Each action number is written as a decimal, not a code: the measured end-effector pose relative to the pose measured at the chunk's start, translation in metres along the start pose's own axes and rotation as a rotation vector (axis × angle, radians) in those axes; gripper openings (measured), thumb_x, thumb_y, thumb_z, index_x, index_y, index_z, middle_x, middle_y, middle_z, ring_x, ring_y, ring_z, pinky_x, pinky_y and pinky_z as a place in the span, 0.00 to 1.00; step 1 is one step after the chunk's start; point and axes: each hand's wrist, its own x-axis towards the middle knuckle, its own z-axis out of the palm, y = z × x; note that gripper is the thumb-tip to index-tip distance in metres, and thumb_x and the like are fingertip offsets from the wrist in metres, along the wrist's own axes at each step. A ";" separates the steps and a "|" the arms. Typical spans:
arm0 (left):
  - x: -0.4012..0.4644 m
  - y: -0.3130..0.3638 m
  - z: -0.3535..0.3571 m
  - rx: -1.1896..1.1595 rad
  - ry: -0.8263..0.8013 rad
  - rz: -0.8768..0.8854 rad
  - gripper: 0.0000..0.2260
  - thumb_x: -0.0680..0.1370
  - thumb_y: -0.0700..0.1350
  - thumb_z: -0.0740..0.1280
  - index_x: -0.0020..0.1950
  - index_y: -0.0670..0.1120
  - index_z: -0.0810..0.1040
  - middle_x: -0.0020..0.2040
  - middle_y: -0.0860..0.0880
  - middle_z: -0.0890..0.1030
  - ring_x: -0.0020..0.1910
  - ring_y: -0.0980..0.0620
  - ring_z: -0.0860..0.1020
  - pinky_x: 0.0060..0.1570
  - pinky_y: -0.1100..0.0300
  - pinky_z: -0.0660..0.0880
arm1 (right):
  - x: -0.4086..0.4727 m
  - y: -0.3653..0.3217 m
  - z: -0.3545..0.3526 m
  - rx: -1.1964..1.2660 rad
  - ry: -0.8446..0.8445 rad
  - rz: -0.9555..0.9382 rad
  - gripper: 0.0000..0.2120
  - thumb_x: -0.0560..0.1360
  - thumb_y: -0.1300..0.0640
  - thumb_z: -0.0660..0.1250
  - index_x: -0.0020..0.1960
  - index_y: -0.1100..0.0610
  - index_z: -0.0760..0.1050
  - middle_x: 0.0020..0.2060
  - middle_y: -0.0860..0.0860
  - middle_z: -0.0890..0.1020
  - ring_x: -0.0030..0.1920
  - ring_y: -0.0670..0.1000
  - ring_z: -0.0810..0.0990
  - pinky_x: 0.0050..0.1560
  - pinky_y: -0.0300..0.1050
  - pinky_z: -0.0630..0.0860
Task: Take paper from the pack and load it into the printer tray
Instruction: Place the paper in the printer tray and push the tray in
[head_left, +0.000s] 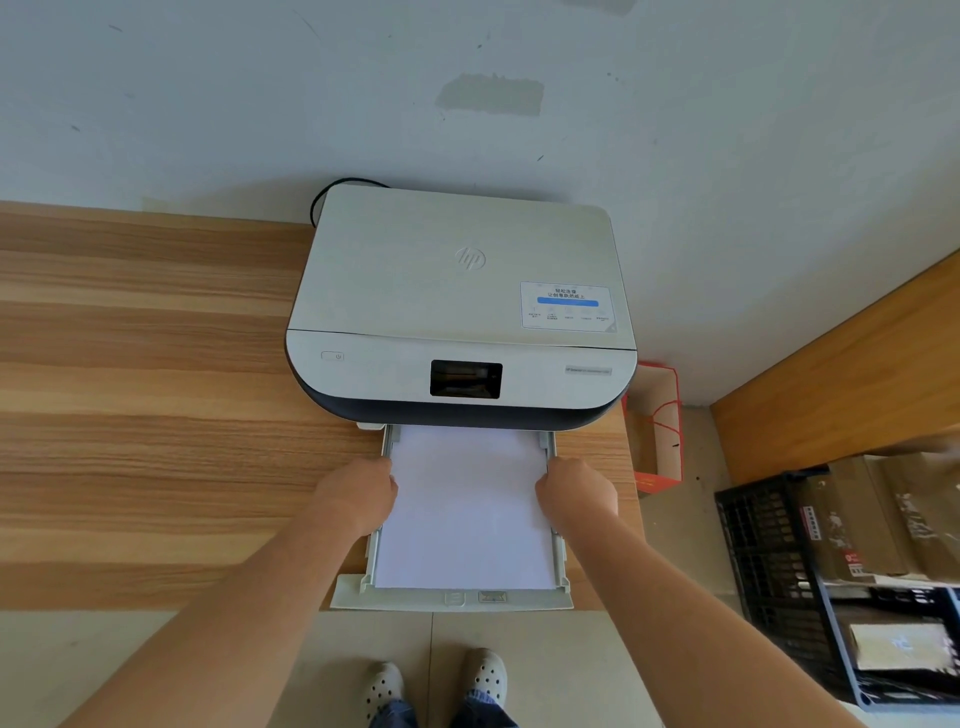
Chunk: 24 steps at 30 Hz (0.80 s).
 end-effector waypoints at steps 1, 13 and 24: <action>-0.001 -0.001 -0.001 -0.008 -0.002 0.003 0.11 0.81 0.45 0.55 0.58 0.45 0.74 0.46 0.50 0.78 0.43 0.53 0.77 0.41 0.60 0.74 | -0.001 0.001 0.000 -0.028 -0.002 -0.013 0.15 0.78 0.63 0.54 0.60 0.56 0.73 0.51 0.55 0.81 0.45 0.55 0.79 0.38 0.46 0.74; -0.056 0.008 0.006 0.033 0.259 0.302 0.13 0.79 0.57 0.57 0.54 0.49 0.71 0.48 0.52 0.75 0.44 0.53 0.74 0.40 0.61 0.71 | -0.049 0.006 0.001 0.024 0.116 -0.289 0.14 0.80 0.44 0.54 0.54 0.54 0.70 0.44 0.50 0.78 0.39 0.51 0.79 0.39 0.47 0.80; -0.088 0.000 0.066 0.416 0.173 0.466 0.41 0.63 0.72 0.63 0.69 0.51 0.69 0.70 0.46 0.71 0.68 0.43 0.69 0.64 0.43 0.68 | -0.091 0.020 0.056 -0.224 0.163 -0.683 0.33 0.70 0.32 0.61 0.69 0.47 0.61 0.69 0.52 0.66 0.67 0.56 0.66 0.69 0.56 0.62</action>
